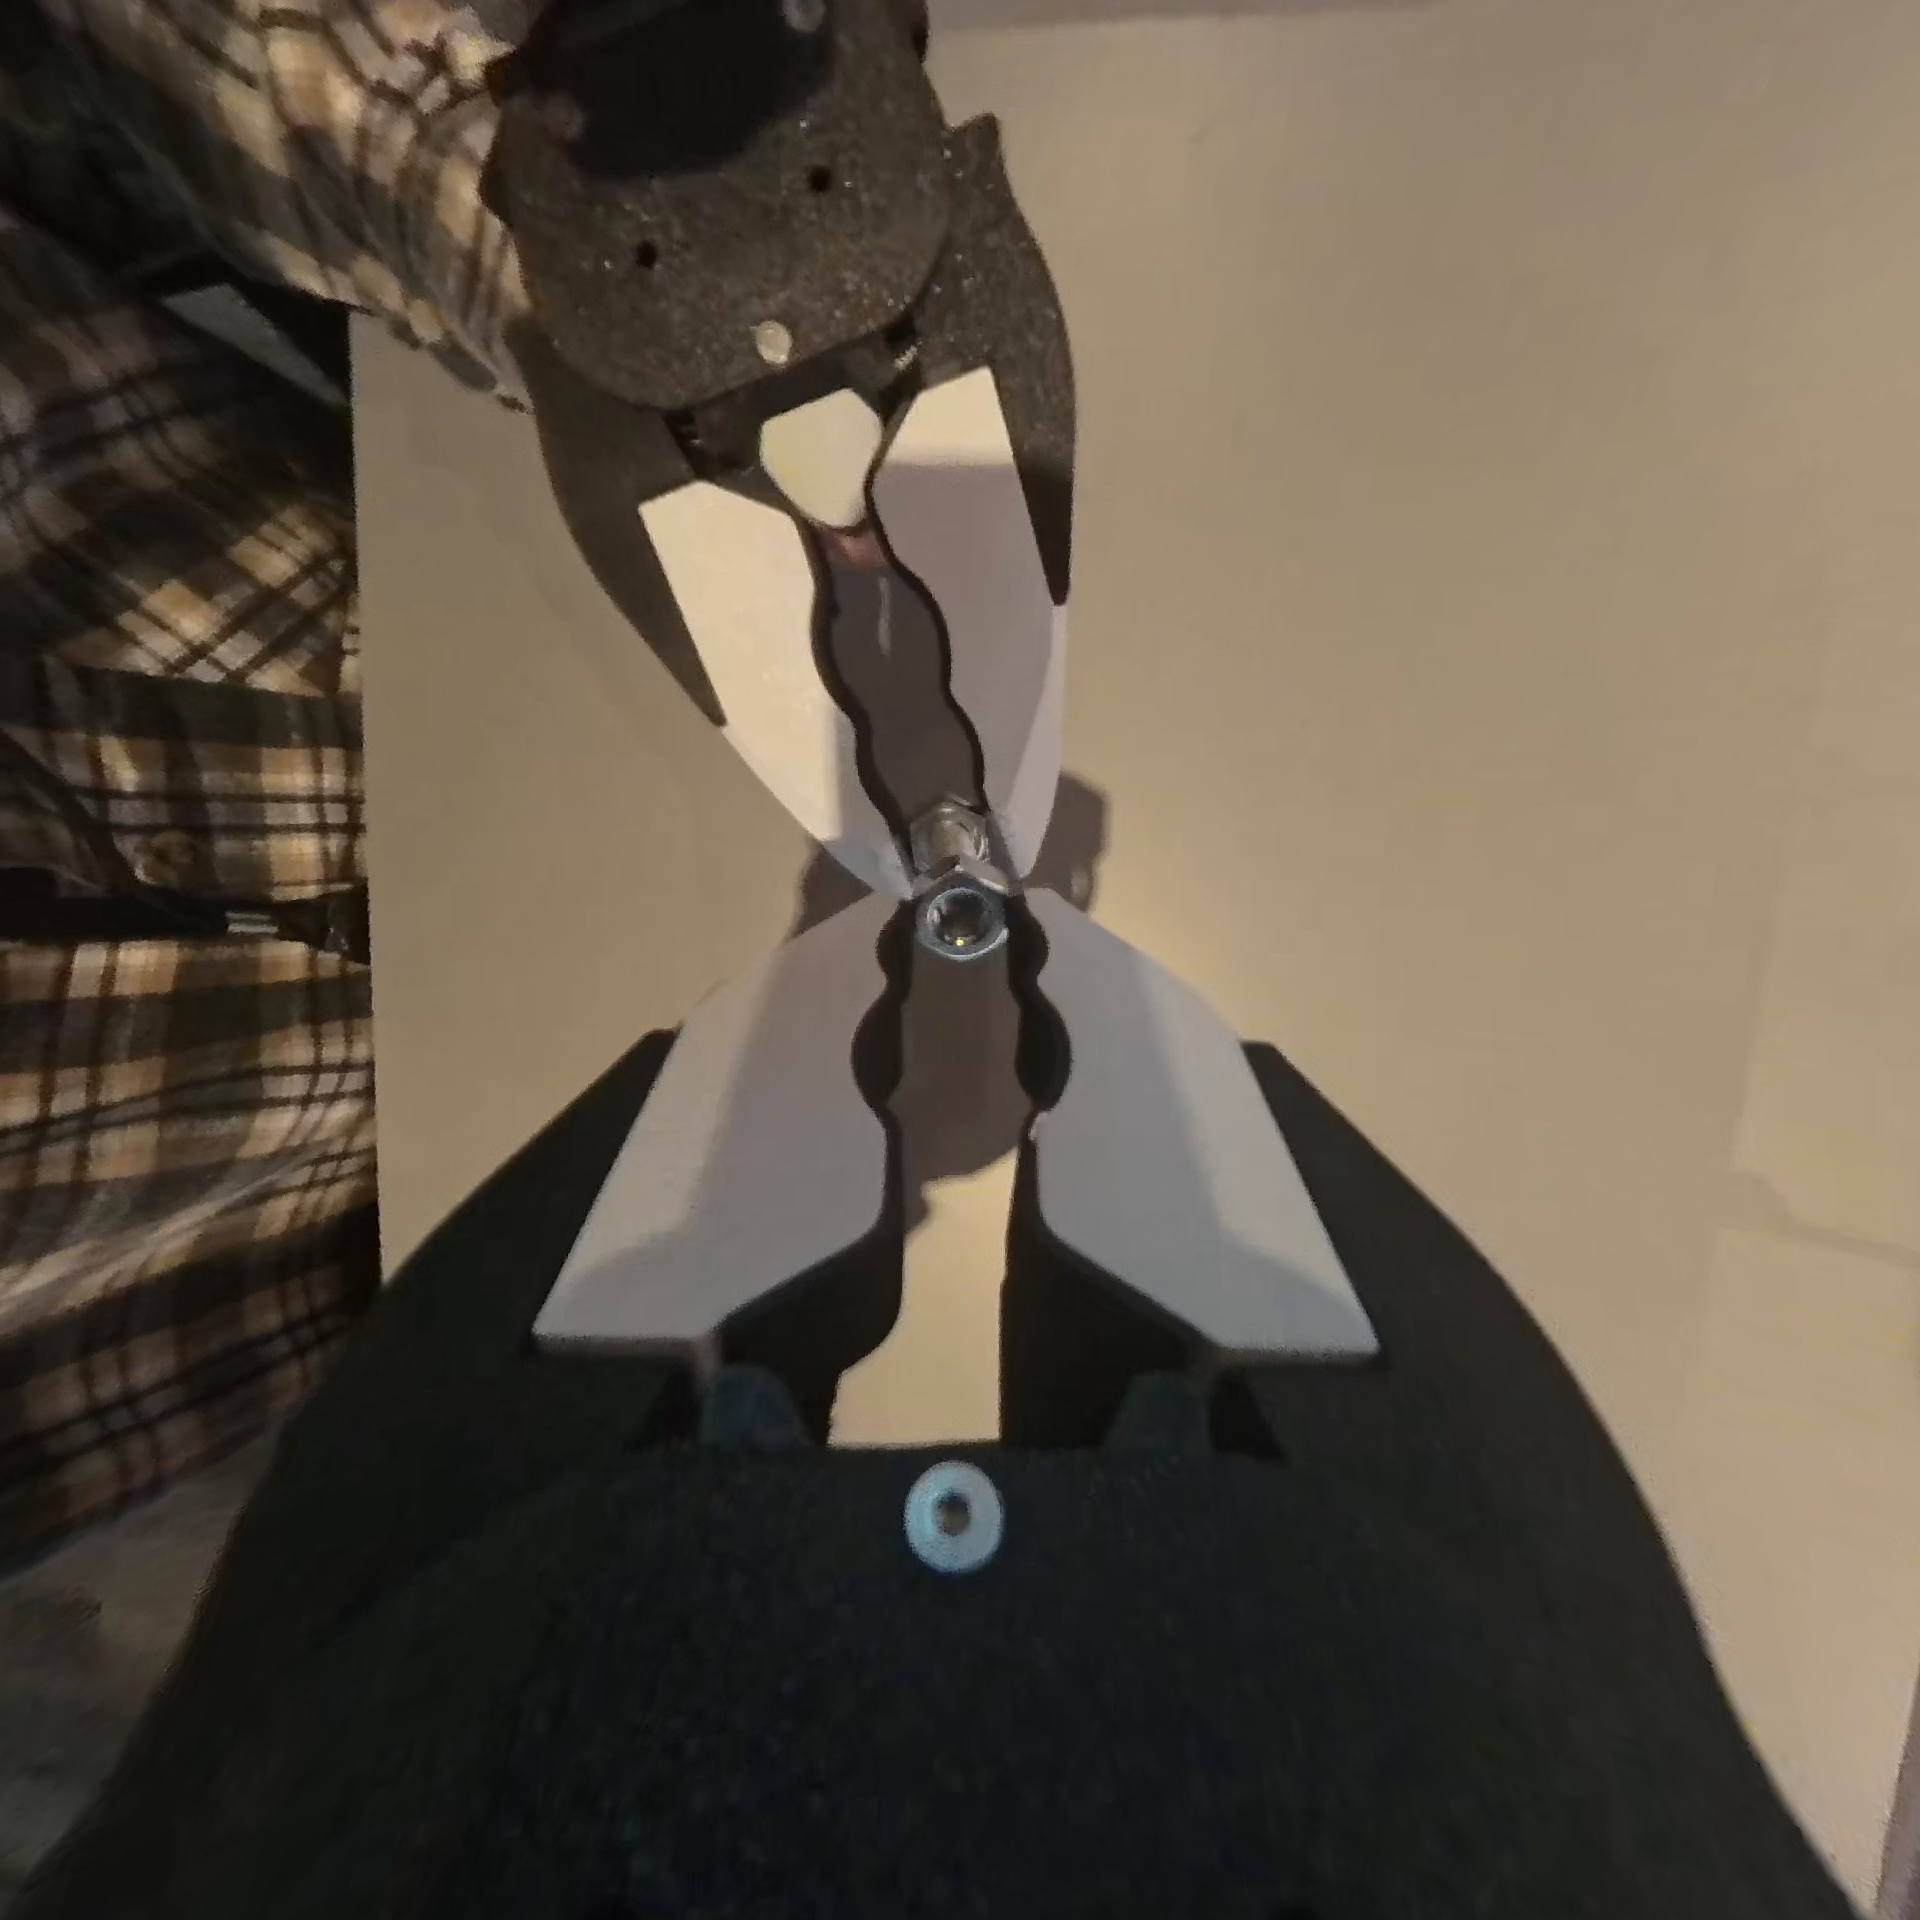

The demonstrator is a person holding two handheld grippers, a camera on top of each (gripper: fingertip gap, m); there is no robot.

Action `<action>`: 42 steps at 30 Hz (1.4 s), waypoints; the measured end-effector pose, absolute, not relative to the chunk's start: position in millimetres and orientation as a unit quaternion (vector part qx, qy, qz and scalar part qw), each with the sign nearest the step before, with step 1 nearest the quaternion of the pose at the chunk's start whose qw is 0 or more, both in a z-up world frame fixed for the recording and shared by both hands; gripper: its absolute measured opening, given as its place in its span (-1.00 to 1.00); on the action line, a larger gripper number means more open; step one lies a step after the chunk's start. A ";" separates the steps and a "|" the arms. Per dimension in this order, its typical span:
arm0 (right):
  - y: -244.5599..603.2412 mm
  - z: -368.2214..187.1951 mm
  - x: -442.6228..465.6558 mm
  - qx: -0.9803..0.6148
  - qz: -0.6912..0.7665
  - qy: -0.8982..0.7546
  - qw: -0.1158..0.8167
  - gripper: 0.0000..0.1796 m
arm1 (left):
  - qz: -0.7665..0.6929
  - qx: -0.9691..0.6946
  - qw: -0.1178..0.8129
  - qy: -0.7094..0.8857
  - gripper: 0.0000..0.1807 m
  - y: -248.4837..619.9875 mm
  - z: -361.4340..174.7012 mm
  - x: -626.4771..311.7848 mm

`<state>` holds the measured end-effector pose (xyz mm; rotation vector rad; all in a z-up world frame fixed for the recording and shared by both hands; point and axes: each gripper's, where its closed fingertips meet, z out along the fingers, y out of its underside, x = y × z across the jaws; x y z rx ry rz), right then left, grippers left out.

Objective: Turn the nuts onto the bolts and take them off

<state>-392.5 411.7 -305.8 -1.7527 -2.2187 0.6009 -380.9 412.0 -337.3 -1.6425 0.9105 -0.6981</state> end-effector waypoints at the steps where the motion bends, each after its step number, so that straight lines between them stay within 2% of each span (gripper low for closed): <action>1: 412.0 -306.5 -392.5 -0.609 0.202 -0.757 0.126 -0.82 | -0.292 -0.693 0.537 0.382 -0.80 412.6 -338.2 -381.0; 27: 408.2 -303.0 -394.8 -0.631 0.198 -0.742 0.105 -0.77 | -0.324 -0.678 0.544 0.373 -0.80 409.8 -330.2 -381.0; 33: 406.9 -299.8 -395.7 -0.623 0.202 -0.747 0.113 -0.69 | -0.327 -0.677 0.544 0.373 -0.79 409.2 -329.7 -380.7; 37: 407.7 -292.4 -396.8 -0.609 0.207 -0.753 0.138 -0.55 | -0.336 -0.674 0.546 0.367 -0.79 409.4 -327.8 -381.7; 42: 412.4 -261.0 -395.6 -0.588 0.309 -0.703 0.254 -0.31 | -0.384 -0.651 0.557 0.343 -0.80 407.5 -314.8 -386.1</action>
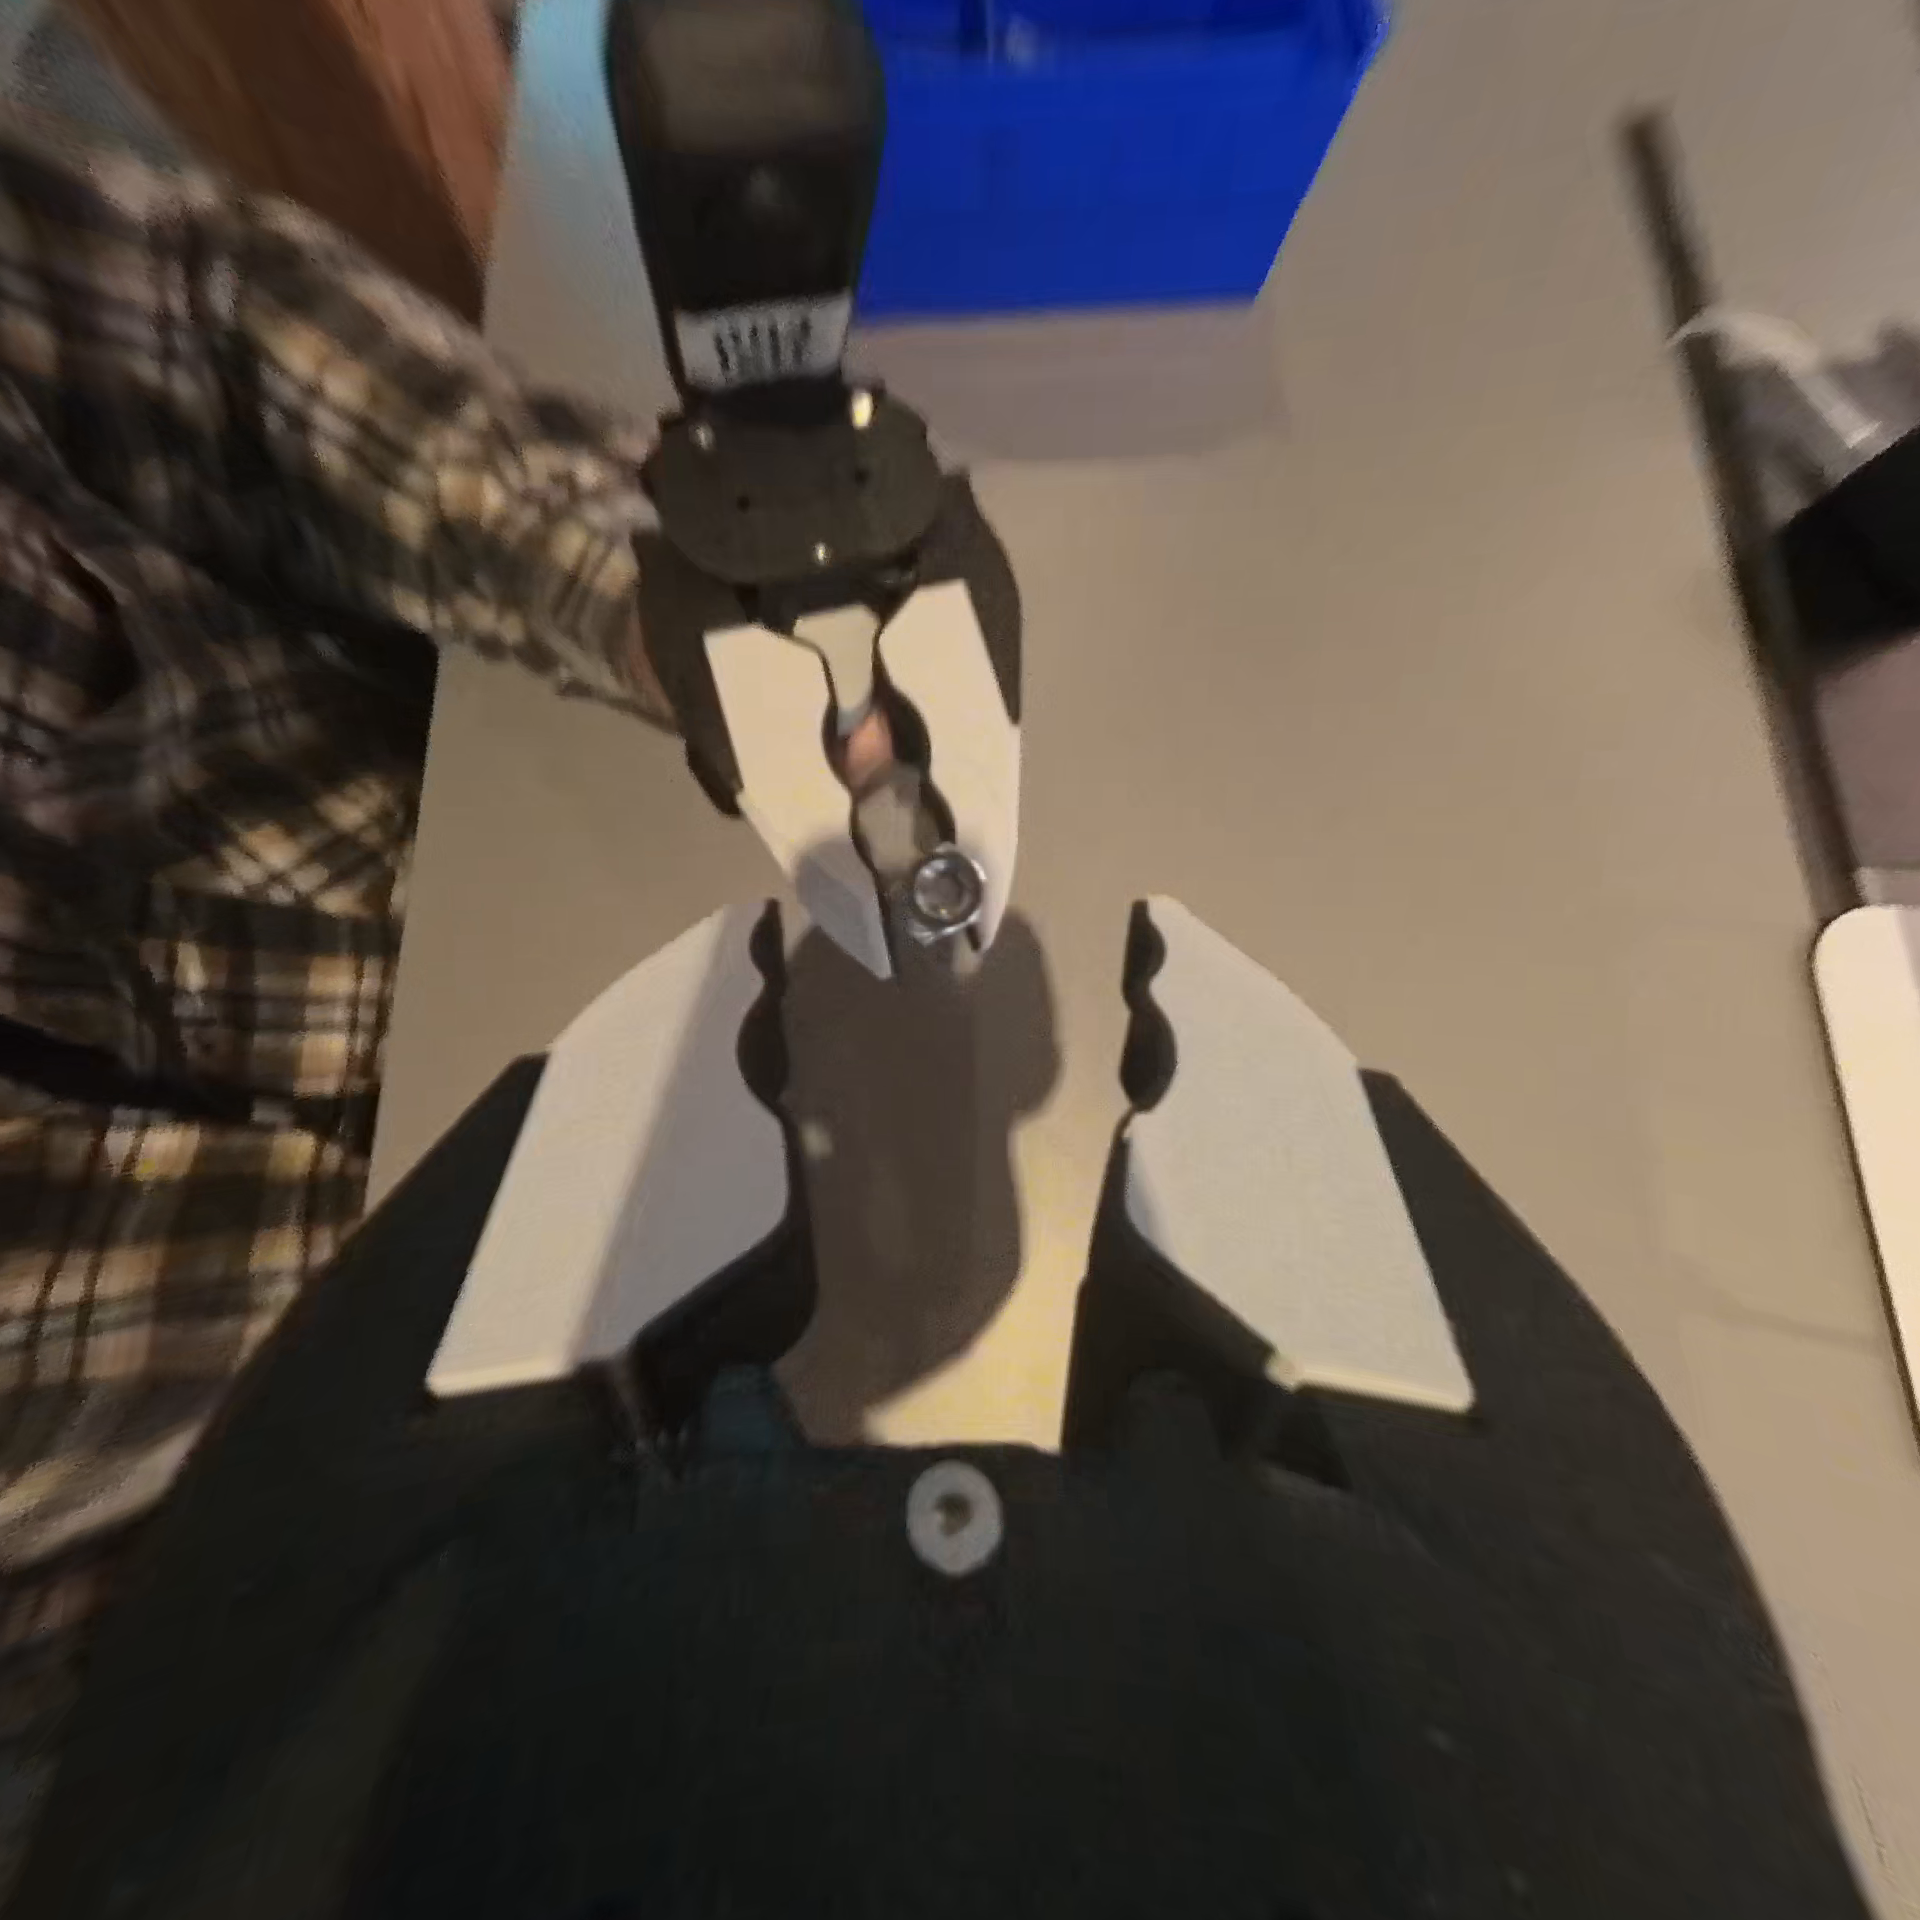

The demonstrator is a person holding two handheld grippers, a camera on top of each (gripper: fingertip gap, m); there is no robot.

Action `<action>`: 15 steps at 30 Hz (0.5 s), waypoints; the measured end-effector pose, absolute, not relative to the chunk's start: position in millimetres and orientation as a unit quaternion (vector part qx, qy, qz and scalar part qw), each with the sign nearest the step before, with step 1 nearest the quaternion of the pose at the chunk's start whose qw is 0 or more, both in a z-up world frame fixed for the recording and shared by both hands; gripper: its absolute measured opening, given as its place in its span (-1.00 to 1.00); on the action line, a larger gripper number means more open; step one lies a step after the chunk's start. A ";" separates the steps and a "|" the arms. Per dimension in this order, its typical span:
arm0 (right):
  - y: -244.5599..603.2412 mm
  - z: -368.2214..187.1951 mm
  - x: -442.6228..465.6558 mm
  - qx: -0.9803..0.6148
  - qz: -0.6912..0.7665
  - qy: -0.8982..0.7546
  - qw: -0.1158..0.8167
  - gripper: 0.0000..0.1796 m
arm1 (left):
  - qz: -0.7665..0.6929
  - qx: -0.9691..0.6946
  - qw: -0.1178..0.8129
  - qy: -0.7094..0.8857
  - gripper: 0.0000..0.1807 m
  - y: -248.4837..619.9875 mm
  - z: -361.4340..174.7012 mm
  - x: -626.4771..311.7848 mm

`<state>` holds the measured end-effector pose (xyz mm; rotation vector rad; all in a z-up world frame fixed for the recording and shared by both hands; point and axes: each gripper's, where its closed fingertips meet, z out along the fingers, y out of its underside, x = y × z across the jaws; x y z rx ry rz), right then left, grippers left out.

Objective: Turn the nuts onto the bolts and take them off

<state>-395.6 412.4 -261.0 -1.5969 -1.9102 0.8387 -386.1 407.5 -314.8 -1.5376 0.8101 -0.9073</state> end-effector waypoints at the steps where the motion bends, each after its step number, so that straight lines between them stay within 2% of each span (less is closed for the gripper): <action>1: 413.3 -254.4 -393.1 -0.580 0.340 -0.682 0.287 -0.29 | -0.394 -0.645 0.559 0.340 -0.80 406.6 -312.2 -386.7; 5: 415.3 -236.2 -378.1 -0.541 0.449 -0.578 0.415 -0.12 | -0.423 -0.621 0.566 0.339 -0.79 401.7 -305.9 -385.6; 8: 417.9 -236.6 -372.0 -0.532 0.475 -0.521 0.470 0.02 | -0.446 -0.597 0.569 0.347 -0.79 394.1 -300.6 -381.7; 15: 413.7 -245.4 -379.1 -0.513 0.516 -0.492 0.479 0.03 | -0.462 -0.562 0.580 0.368 -0.79 381.9 -291.9 -377.6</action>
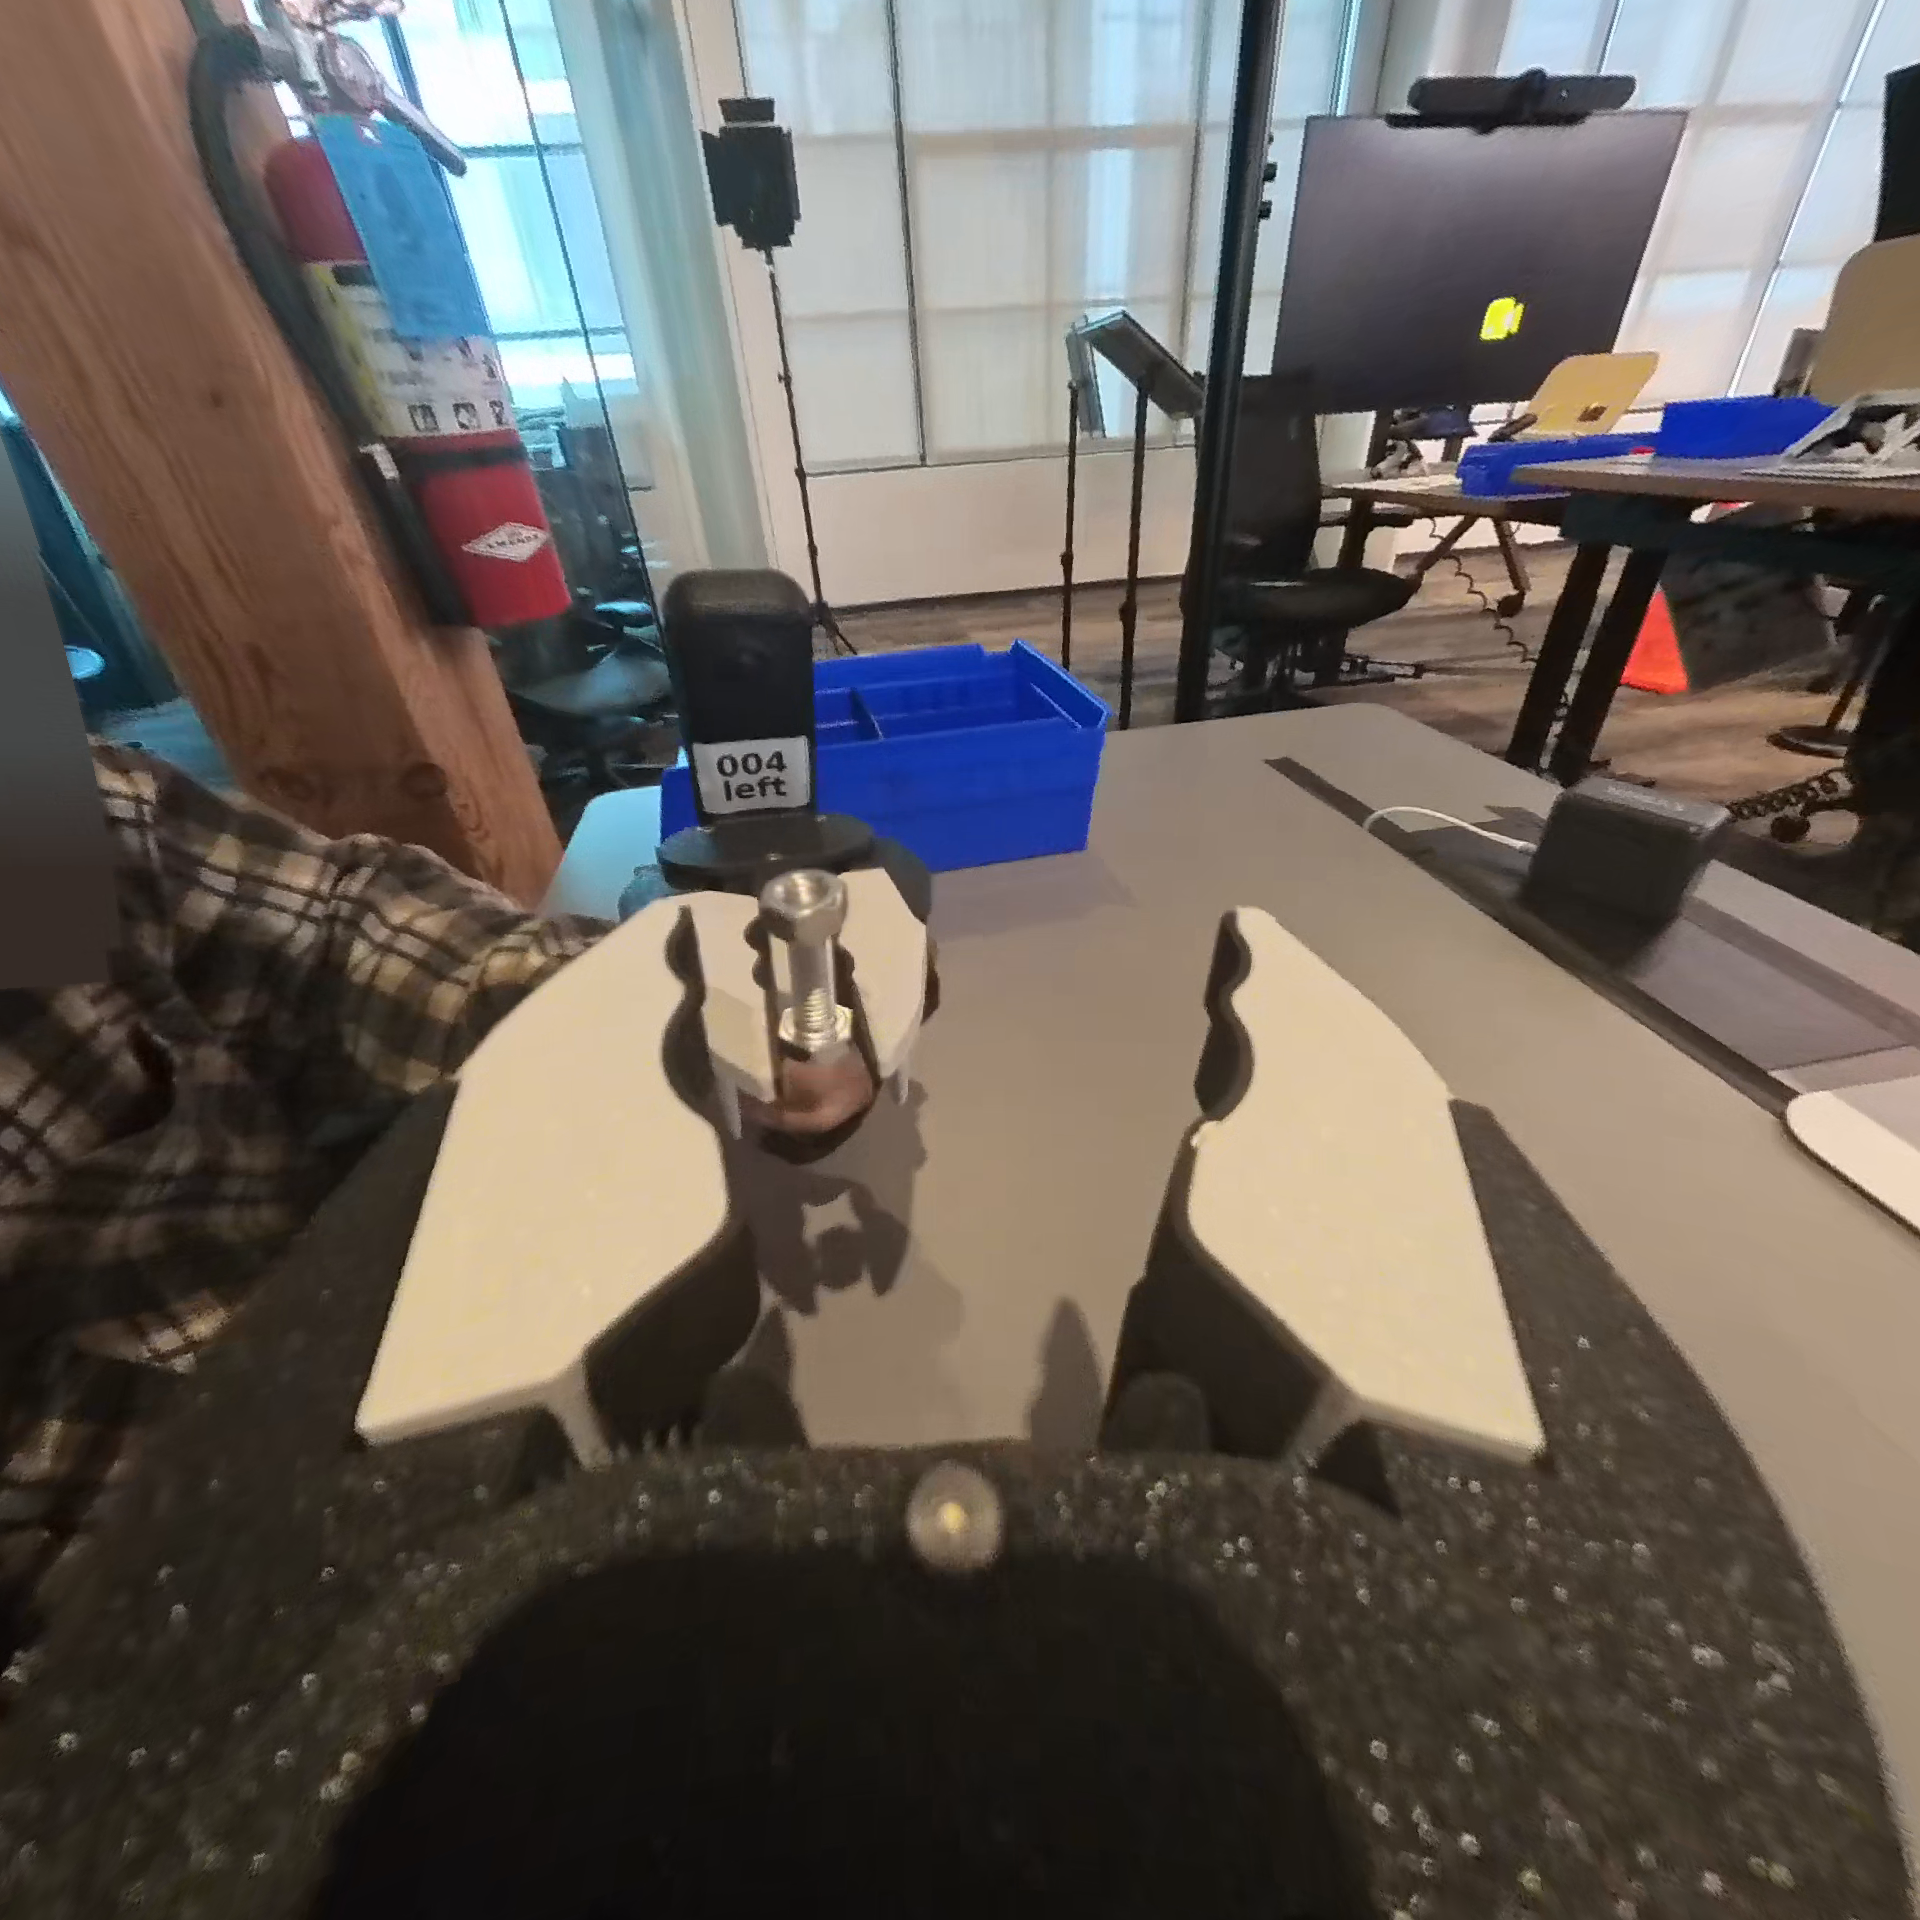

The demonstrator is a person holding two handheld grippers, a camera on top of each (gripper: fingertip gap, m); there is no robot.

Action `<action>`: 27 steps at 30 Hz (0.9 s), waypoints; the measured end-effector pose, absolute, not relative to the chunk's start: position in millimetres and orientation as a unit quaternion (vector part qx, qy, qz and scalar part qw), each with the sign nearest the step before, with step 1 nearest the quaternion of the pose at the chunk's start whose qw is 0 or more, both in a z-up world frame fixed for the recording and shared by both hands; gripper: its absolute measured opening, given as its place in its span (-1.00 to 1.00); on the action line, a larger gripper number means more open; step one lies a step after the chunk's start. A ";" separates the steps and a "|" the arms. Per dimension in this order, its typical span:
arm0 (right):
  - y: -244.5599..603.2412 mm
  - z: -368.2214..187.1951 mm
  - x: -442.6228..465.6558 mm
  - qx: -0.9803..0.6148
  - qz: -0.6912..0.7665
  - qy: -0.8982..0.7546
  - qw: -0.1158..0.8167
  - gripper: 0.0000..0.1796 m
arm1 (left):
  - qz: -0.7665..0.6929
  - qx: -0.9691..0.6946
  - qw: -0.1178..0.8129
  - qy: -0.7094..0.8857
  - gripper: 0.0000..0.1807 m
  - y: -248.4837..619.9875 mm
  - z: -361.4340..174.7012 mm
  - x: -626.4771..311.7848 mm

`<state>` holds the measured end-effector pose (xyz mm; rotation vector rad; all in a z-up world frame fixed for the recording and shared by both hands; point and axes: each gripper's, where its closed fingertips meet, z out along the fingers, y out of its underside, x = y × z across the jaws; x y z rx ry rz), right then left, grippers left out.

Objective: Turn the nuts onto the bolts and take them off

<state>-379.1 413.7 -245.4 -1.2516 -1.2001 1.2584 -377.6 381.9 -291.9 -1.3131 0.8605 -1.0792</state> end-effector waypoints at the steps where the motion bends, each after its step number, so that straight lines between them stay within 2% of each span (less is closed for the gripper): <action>1: 412.4 -245.8 -379.1 -0.509 0.517 -0.495 0.479 0.00 | -0.463 -0.560 0.580 0.369 -0.79 381.2 -291.6 -377.6; 27: 419.0 -249.9 -384.9 -0.517 0.486 -0.510 0.486 -0.02 | -0.465 -0.553 0.577 0.380 -0.79 375.8 -290.8 -374.6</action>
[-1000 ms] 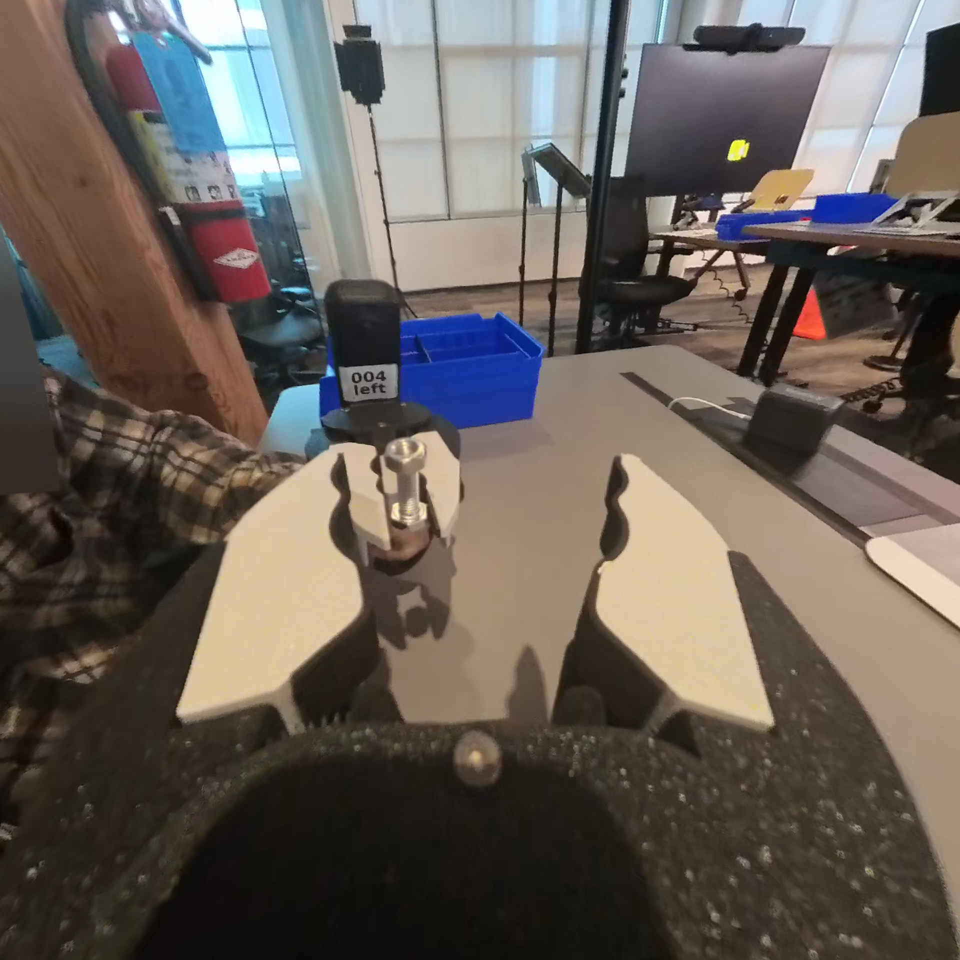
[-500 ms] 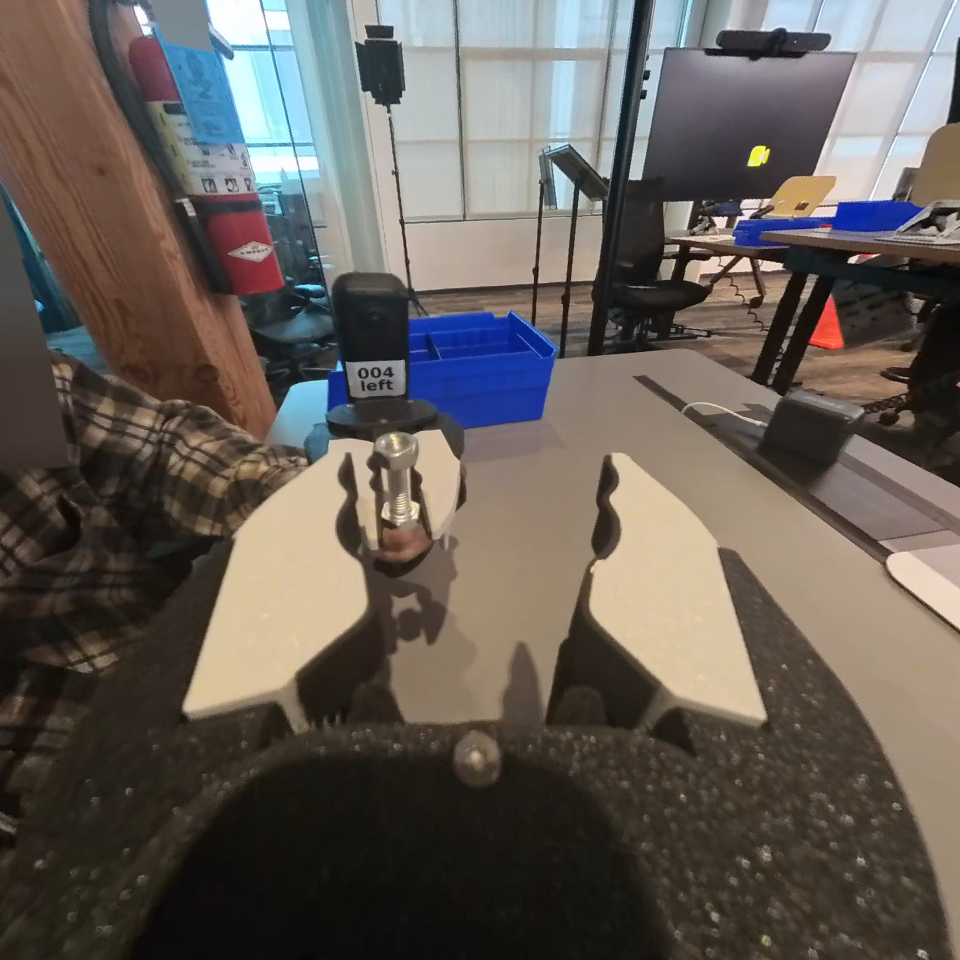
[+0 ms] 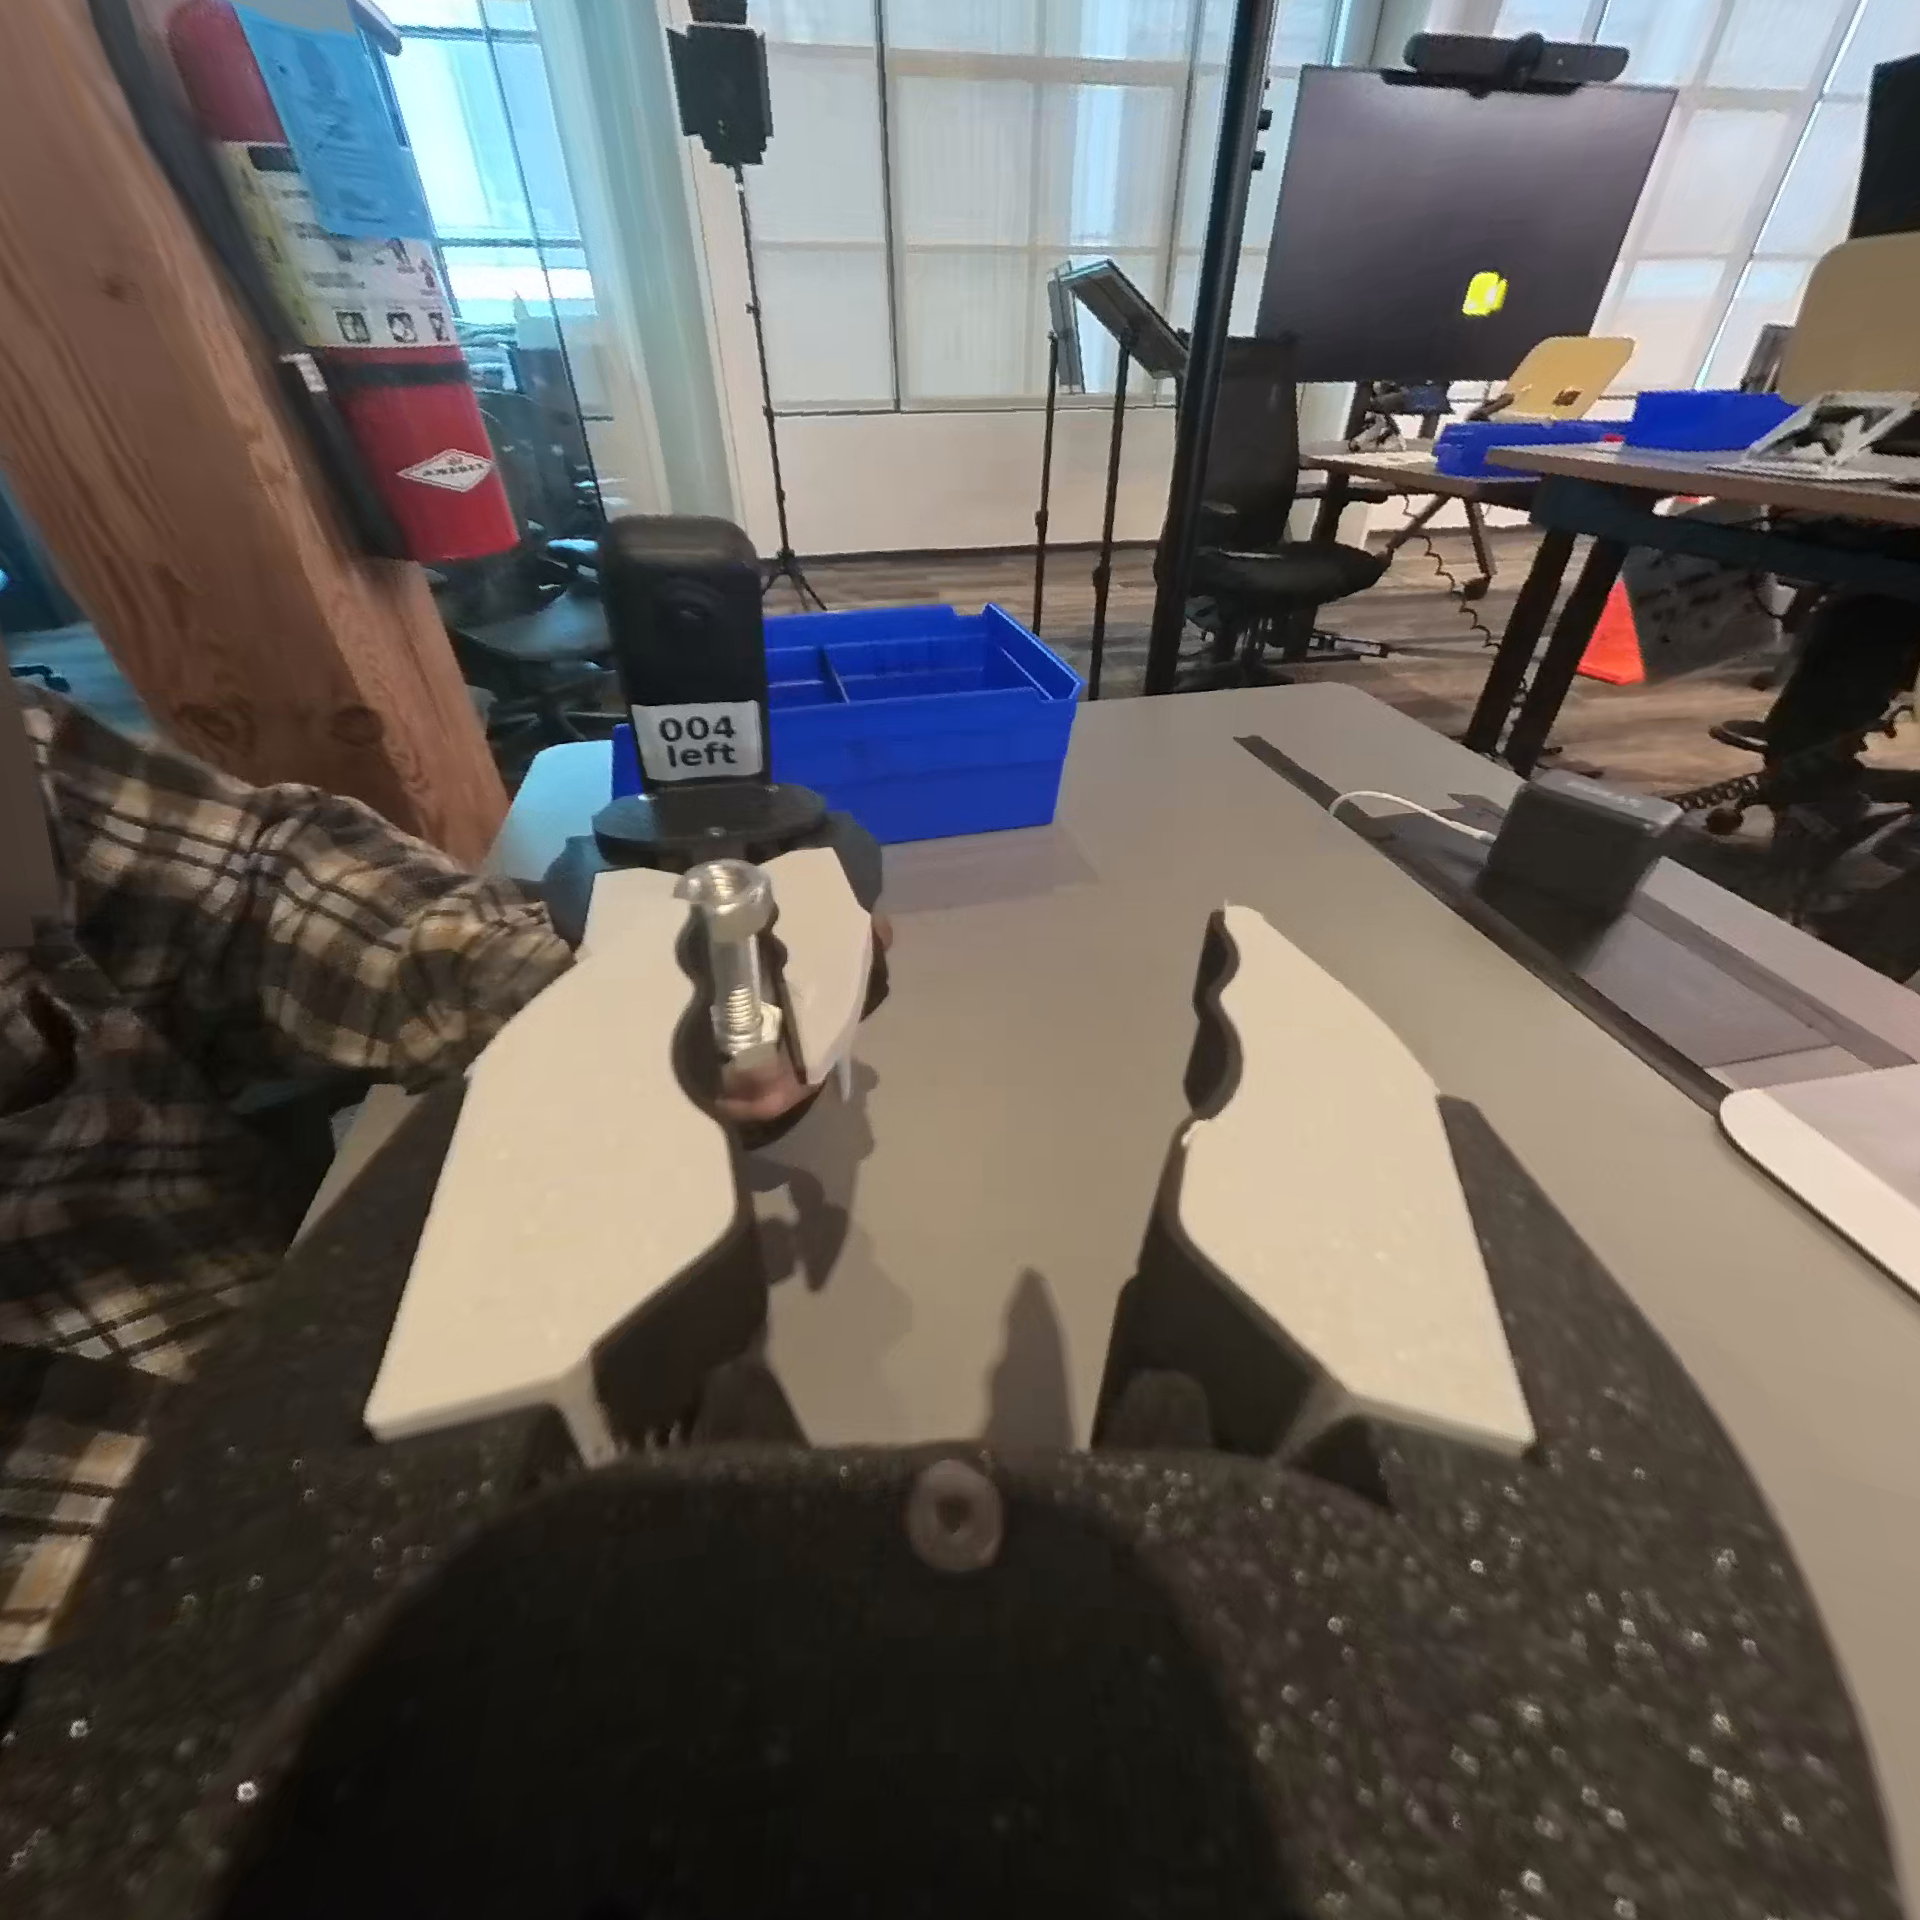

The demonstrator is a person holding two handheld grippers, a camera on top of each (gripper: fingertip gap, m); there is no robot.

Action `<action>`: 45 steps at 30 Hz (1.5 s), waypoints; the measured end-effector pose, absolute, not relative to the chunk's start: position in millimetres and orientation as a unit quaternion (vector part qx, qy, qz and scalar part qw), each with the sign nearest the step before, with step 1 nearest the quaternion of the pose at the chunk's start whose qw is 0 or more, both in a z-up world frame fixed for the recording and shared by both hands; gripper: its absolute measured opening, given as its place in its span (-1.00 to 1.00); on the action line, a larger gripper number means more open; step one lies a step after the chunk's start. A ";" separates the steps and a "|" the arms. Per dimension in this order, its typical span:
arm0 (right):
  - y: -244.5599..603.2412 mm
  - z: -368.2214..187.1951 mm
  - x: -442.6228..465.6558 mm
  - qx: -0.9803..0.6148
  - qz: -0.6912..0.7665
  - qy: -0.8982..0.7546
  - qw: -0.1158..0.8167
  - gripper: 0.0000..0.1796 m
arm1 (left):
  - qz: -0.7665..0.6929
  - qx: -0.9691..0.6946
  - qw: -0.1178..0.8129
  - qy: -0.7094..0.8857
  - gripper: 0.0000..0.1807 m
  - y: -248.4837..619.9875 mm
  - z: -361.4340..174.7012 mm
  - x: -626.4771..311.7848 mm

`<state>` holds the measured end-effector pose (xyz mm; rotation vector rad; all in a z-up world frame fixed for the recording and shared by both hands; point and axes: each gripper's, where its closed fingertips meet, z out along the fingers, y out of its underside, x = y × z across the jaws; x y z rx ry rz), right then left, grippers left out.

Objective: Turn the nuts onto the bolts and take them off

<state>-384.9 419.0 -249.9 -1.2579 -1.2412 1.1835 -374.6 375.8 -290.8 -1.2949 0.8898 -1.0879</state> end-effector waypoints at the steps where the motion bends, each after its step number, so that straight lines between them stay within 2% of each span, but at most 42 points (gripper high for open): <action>1: 417.5 -249.5 -385.5 -0.514 0.488 -0.512 0.485 -0.02 | -0.465 -0.553 0.577 0.380 -0.79 375.8 -290.7 -374.6; 20: 406.8 -248.0 -392.6 -0.497 0.489 -0.538 0.474 -0.03 | -0.461 -0.552 0.578 0.385 -0.79 375.3 -291.1 -373.5; 29: 359.4 -252.0 -399.2 -0.458 0.562 -0.560 0.400 0.01 | -0.462 -0.560 0.574 0.378 -0.79 378.5 -293.5 -373.5; 45: 346.9 -258.7 -403.6 -0.449 0.530 -0.599 0.398 0.03 | -0.467 -0.575 0.571 0.355 -0.79 385.8 -293.9 -377.8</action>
